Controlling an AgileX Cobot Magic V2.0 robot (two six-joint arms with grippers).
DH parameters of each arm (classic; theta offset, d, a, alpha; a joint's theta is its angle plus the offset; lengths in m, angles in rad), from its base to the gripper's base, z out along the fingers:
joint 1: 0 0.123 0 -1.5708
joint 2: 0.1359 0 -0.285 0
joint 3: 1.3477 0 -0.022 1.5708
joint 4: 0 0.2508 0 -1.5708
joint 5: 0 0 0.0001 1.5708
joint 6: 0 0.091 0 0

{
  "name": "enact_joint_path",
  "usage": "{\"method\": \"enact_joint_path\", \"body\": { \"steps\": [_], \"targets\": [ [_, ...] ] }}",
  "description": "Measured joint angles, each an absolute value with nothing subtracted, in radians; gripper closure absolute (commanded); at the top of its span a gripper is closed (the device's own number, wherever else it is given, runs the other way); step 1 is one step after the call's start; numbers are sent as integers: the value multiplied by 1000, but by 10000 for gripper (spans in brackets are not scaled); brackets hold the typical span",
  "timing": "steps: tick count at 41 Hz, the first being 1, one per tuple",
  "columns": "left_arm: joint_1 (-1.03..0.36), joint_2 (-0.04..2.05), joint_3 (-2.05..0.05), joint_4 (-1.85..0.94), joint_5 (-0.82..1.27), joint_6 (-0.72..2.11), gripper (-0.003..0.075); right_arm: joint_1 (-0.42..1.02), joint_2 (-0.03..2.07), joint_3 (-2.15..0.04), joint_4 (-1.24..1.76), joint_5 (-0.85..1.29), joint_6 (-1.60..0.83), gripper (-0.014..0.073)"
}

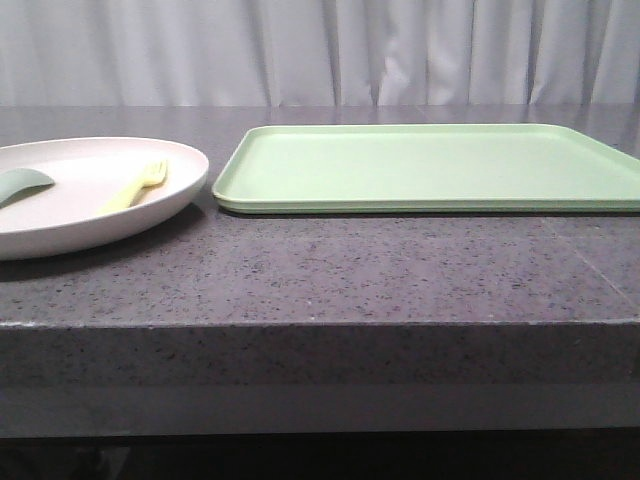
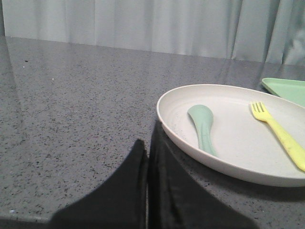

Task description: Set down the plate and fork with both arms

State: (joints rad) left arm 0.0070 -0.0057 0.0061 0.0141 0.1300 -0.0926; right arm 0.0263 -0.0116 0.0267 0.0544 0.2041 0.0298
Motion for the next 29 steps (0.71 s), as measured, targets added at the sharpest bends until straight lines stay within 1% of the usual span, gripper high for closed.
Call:
{"method": "enact_joint_path", "body": {
  "steps": [24, 29],
  "targets": [
    [7, -6, 6, 14, 130, -93, 738, 26, -12, 27, 54, 204, 30, 706],
    [7, -6, 6, 14, 100, -93, 738, 26, -12, 27, 54, 202, 30, 706]
  ]
}}
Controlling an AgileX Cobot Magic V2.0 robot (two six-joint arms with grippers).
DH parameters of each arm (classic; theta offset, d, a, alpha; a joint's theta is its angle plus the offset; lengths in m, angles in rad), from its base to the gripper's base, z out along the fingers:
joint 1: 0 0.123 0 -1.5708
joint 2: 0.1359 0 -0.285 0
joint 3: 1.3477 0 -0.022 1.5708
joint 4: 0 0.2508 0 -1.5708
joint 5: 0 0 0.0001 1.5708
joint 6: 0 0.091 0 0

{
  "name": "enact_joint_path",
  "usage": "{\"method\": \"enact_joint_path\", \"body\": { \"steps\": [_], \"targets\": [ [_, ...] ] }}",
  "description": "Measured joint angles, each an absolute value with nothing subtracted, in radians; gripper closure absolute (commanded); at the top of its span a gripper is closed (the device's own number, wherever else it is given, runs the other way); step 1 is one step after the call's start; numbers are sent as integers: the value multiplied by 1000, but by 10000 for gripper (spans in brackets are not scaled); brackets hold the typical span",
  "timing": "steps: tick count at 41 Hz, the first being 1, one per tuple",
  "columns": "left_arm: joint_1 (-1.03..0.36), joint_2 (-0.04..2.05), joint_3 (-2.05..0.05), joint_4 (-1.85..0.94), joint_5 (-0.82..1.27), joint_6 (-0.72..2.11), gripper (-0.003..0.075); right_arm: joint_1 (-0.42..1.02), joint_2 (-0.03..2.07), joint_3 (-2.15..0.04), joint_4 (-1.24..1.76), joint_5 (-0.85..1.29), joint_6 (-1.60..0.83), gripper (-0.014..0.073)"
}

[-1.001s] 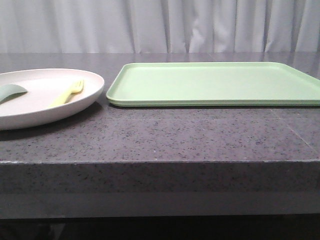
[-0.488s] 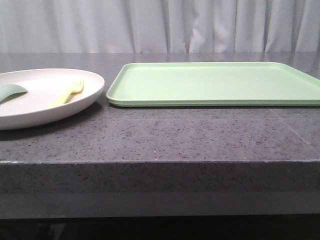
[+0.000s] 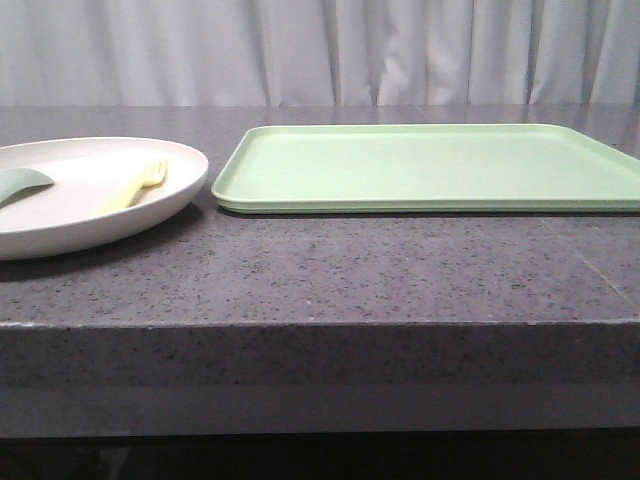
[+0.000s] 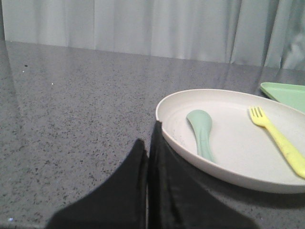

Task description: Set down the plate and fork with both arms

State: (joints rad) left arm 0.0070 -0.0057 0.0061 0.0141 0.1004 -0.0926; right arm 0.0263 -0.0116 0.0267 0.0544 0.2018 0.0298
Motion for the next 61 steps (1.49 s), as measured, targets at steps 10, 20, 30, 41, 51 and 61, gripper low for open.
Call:
{"method": "enact_joint_path", "body": {
  "steps": [10, 20, 30, 41, 51, 61],
  "targets": [
    [7, -6, 6, -16, -45, -93, 738, 26, -12, 19, 73, 203, 30, 706],
    [7, -3, -100, -36, -52, -93, 738, 26, -12, -165, 79, 305, 30, 704],
    [7, 213, -354, 36, 71, -93, 738, 26, 169, -438, 81, 394, 30, 704],
    [7, 507, -566, 57, 236, -93, 738, 26, 424, -562, 81, 396, 30, 704],
    [7, 560, -578, 57, 238, -93, 624, 26, 467, -567, 81, 379, 30, 510],
    [7, 560, -578, 57, 239, -93, 28, 26, 467, -568, 81, 375, 30, -20]
  ]
}}
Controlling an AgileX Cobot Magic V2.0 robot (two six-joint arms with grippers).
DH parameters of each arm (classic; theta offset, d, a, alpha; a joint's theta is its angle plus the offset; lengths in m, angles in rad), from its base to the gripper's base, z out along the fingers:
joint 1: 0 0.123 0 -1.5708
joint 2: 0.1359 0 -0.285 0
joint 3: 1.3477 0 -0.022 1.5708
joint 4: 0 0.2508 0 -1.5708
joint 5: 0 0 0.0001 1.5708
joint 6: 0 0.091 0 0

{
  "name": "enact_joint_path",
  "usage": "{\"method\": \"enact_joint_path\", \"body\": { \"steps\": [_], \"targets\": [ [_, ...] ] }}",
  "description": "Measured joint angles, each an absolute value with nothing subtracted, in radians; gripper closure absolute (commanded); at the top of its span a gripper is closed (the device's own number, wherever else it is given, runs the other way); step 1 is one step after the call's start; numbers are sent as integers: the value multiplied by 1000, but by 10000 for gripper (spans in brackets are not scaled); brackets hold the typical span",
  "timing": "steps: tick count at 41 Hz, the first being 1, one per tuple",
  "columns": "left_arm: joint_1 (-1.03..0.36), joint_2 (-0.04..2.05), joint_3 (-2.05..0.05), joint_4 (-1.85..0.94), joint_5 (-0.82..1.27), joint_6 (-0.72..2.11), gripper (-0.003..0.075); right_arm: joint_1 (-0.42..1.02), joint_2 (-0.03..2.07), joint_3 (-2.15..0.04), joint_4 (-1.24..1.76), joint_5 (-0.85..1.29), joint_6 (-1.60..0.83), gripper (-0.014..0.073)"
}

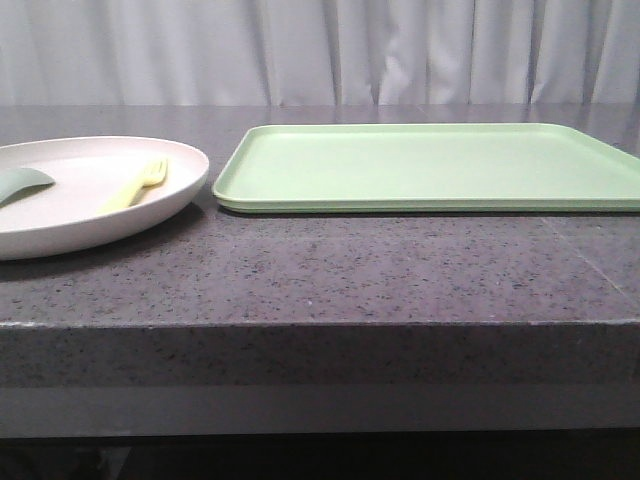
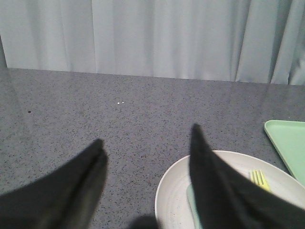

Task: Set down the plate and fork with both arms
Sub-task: 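Lower the left gripper to the rim of the white plate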

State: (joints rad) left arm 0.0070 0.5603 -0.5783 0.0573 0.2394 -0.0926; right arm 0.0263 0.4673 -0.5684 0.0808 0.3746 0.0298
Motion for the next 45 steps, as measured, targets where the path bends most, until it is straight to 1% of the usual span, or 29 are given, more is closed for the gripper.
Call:
{"method": "enact_joint_path", "body": {
  "steps": [1, 3, 12, 17, 21, 29, 39, 45],
  "targets": [
    [7, 560, -578, 58, 239, -93, 15, 26, 467, -568, 81, 373, 30, -10],
    [7, 560, -578, 58, 239, -93, 33, 26, 467, -568, 81, 374, 30, 1],
    [7, 560, -578, 47, 237, -93, 115, 26, 467, -568, 81, 357, 30, 1],
    [7, 565, -584, 33, 228, -93, 119, 26, 467, -568, 81, 357, 30, 1],
    [7, 605, -618, 31, 263, -93, 119, 26, 467, -568, 81, 357, 30, 1],
    [7, 772, -777, 29, 414, -93, 120, 26, 467, -568, 81, 357, 30, 1],
    [7, 1080, -1065, 29, 729, -93, 120, 26, 467, -568, 81, 357, 30, 1],
    [7, 1268, -1197, 29, 916, -93, 120, 26, 467, -568, 81, 357, 30, 1]
  ]
}}
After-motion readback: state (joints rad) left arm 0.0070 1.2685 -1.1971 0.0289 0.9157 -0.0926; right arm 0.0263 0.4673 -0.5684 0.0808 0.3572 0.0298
